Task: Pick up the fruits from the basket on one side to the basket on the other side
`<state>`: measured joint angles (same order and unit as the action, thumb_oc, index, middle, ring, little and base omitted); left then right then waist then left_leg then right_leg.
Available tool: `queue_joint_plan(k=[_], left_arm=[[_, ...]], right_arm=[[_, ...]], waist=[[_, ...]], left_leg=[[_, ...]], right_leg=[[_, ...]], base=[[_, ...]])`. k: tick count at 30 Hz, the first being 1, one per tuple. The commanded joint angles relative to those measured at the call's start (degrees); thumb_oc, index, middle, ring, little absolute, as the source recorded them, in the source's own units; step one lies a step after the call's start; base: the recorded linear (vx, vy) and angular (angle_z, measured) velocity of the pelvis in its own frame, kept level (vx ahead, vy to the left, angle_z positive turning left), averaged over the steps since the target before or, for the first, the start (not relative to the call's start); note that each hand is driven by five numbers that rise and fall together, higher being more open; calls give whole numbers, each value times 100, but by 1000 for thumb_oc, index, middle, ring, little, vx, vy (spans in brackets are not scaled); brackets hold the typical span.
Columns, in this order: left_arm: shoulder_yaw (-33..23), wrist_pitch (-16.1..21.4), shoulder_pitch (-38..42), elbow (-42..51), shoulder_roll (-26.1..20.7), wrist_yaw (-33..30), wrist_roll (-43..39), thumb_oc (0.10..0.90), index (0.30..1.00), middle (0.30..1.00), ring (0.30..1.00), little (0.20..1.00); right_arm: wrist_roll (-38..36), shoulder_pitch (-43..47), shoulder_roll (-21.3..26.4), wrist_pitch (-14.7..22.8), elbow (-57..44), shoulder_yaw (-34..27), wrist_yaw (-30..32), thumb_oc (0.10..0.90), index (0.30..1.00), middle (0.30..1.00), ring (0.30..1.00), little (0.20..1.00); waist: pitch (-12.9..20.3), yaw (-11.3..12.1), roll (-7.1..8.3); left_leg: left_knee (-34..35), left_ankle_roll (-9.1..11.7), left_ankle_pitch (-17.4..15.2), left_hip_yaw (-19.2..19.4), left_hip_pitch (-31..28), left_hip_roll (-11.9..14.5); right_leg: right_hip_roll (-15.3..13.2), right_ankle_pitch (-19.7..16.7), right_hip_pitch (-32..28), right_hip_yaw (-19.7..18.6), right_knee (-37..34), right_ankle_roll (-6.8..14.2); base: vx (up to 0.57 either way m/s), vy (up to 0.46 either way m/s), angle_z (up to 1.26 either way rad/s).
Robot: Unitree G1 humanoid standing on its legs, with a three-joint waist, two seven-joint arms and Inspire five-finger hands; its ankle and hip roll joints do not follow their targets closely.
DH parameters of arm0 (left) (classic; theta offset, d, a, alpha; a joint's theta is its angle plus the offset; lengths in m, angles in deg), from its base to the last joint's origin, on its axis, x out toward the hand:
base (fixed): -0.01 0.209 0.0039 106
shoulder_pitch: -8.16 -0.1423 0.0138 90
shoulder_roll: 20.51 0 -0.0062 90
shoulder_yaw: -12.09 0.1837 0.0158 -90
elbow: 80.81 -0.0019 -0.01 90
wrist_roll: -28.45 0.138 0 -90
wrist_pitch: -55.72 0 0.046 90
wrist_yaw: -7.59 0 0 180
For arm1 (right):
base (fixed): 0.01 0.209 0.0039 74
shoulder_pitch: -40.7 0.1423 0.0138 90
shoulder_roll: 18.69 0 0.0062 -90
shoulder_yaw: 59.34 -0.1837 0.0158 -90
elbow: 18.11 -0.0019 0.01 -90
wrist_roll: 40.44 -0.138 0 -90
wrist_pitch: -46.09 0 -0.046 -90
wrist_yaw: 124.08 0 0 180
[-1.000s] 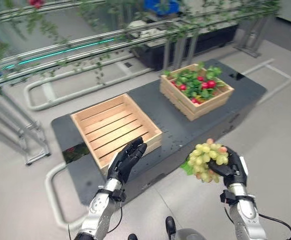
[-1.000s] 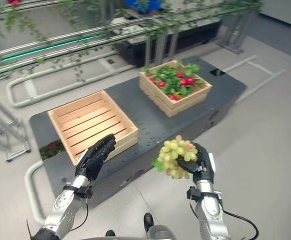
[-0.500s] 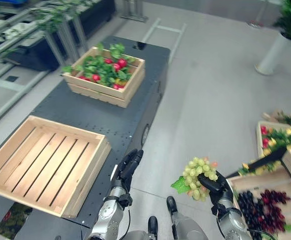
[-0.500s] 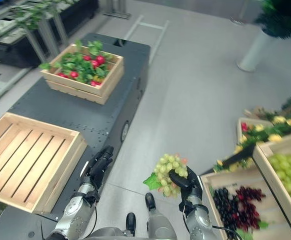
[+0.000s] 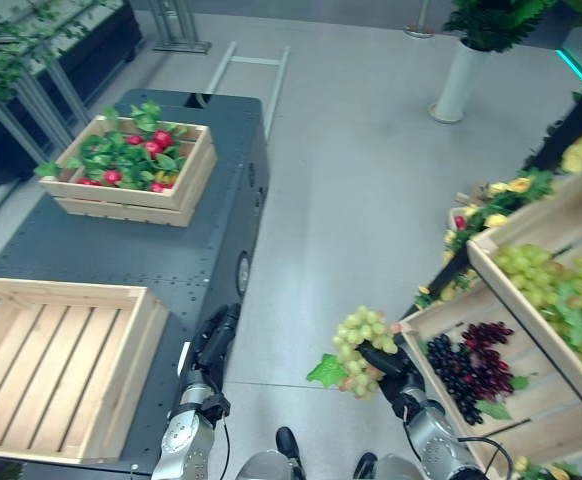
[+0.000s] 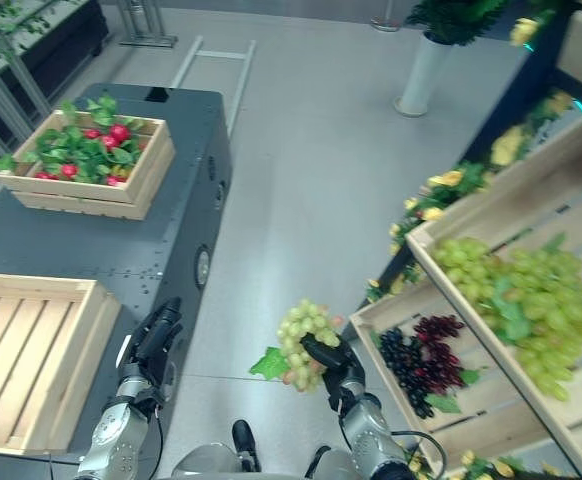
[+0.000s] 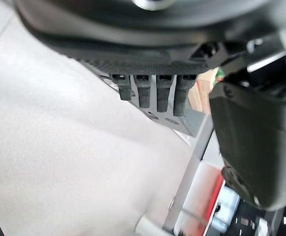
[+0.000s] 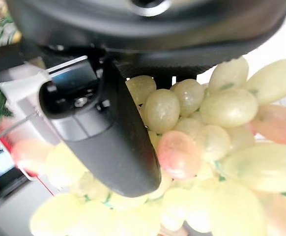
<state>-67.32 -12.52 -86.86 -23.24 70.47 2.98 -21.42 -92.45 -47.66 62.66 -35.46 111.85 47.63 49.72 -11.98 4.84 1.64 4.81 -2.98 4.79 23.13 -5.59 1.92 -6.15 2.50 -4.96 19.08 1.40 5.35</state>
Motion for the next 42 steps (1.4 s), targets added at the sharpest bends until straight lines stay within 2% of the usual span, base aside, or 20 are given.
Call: queue_joint_plan(k=[1,7,10,11,13,14,18,20,24,25,27,28,29,30,33,34,35,37,39,42], left_arm=[[444,454,587,339,293,-43,224,800,900,900,900,900],[467,360,347,579,359,-265,371,800,900,900,900,900],[427,313,327,562,360,-336,355,800,900,900,900,900],[436,394,308,542,348,-358,419,800,900,900,900,900],[434,487,279,534,333,-353,445,800,900,900,900,900],[377,673,184,545,395,-433,496,800,900,900,900,900],[283,791,56,738,381,-591,754,800,900,900,900,900],[231,878,184,711,335,-872,752,800,900,900,900,900],[291,738,457,624,250,-1006,759,800,900,900,900,900],[375,773,562,517,212,-985,867,800,900,900,900,900],[411,805,530,429,248,-1060,999,800,900,900,900,900],[312,797,375,460,213,-1044,924,800,900,900,900,900],[291,805,347,473,197,-1026,931,800,900,900,900,900],[216,755,255,538,57,-950,864,800,900,900,900,900],[133,713,259,435,-2,-961,689,800,900,900,900,900],[91,707,284,375,-5,-965,543,800,900,900,900,900],[8,811,329,257,16,-1024,361,800,900,900,900,900],[-31,759,359,220,69,-1127,308,800,900,900,900,900],[-47,642,423,187,131,-1111,3,800,900,900,900,900],[29,529,388,70,216,-891,53,800,900,900,900,900]], right_arm=[[223,249,266,714,-657,-70,-370,400,300,300,300,300],[698,-320,348,709,-1302,-94,-982,400,300,300,300,300],[852,-335,433,731,-1400,-44,-1117,400,300,300,300,300],[882,-280,531,711,-1460,10,-1143,400,300,300,300,300],[931,-201,619,703,-1452,47,-1186,400,300,300,300,300],[1035,-29,720,577,-1406,127,-1288,400,300,300,300,300],[1081,202,829,499,-1384,194,-1446,400,300,300,300,300],[1224,304,889,583,-1445,349,-1453,400,300,300,300,300],[1179,153,901,717,-1747,399,-1199,400,300,300,300,300],[1040,111,881,798,-1764,377,-1323,400,300,300,300,300],[1089,145,821,719,-1748,389,-1373,400,300,300,300,300],[1292,162,775,594,-1852,451,-1474,400,300,300,300,300],[1319,160,771,595,-1873,464,-1495,400,300,300,300,300],[1385,66,781,685,-1925,493,-1660,400,300,300,300,300],[1380,38,776,741,-1915,549,-1692,400,300,300,300,300],[1420,52,785,747,-1922,609,-1680,400,300,300,300,300],[1702,84,834,869,-1874,741,-1782,400,300,300,300,300],[1941,188,966,975,-1859,910,-1789,400,300,300,300,300],[1856,432,1164,883,-1991,992,-1875,400,300,300,300,300],[1398,679,1480,671,-2606,812,-2234,400,300,300,300,300]], waist=[[282,-235,-51],[448,-465,47],[448,-501,99],[358,-438,229],[287,-337,313],[198,-157,335],[176,-10,325],[137,-47,178],[63,-306,29],[34,-313,43],[16,-280,5],[-21,-216,-137],[-20,-210,-161],[-21,-190,-259],[71,-130,-265],[113,-93,-215],[219,21,-37],[297,137,54],[271,92,72],[317,38,141]], left_leg=[[-139,253,-1069,-731,-127,-174],[-11,242,-1071,-779,-295,-200],[-433,275,-1229,-761,-212,-215],[-1614,363,-1525,-932,240,-213],[-2287,394,-1458,-1356,682,-272],[-2773,334,-1497,-2129,949,-503],[-2536,190,-1654,-2738,749,-486],[-1599,108,-1685,-3185,336,-513],[-672,103,-1301,-3017,166,-559],[-553,104,-1217,-3118,227,-701],[-482,115,-1234,-3004,142,-709],[-391,76,-1165,-2679,60,-593],[-388,64,-1149,-2627,62,-574],[-346,-24,-1097,-2468,55,-511],[-436,-105,-1089,-2448,177,-526],[-493,-107,-1089,-2453,228,-546],[-677,-8,-1115,-2306,389,-561],[-674,116,-1101,-1962,462,-457],[-623,181,-1047,-1858,442,-407],[-410,208,-1019,-1797,287,-345]], right_leg=[[18,-56,-332,-177,-627,-21],[185,-14,-382,-290,-640,-73],[235,-1,-369,-393,-640,-119],[199,-46,-367,-571,-640,-213],[175,-152,-272,-764,-640,-288],[164,-265,-208,-1107,-640,-289],[78,-306,-124,-1621,-542,-243],[-15,-300,129,-2030,-345,-38],[-168,-820,675,-2083,-501,308],[-237,-1061,863,-1928,-640,389],[-271,-1100,1034,-1647,-487,383],[-381,-862,1246,-1127,736,273],[-388,-802,1277,-1080,874,238],[-393,-363,1259,-903,1884,25],[-314,166,1001,-692,2235,-136],[-241,292,819,-618,2050,-145],[-74,380,172,-436,678,-97],[-98,149,-104,-298,-169,21],[48,0,-17,-626,-380,24],[152,-56,-104,-683,-457,-70]], base=[[11,-98,-14],[17,-102,-11],[-26,-86,-9],[-118,-72,-15],[-130,31,-36],[-93,218,-71],[-52,327,-114],[-122,468,-121],[-231,413,-109],[-334,418,-25],[-217,276,-22],[-165,195,-52],[-240,274,-106],[-154,118,-91],[-100,-3,-55],[-118,-230,-41],[-94,-240,-30],[-112,-217,-58],[-127,-147,-100],[-34,-104,-25]])
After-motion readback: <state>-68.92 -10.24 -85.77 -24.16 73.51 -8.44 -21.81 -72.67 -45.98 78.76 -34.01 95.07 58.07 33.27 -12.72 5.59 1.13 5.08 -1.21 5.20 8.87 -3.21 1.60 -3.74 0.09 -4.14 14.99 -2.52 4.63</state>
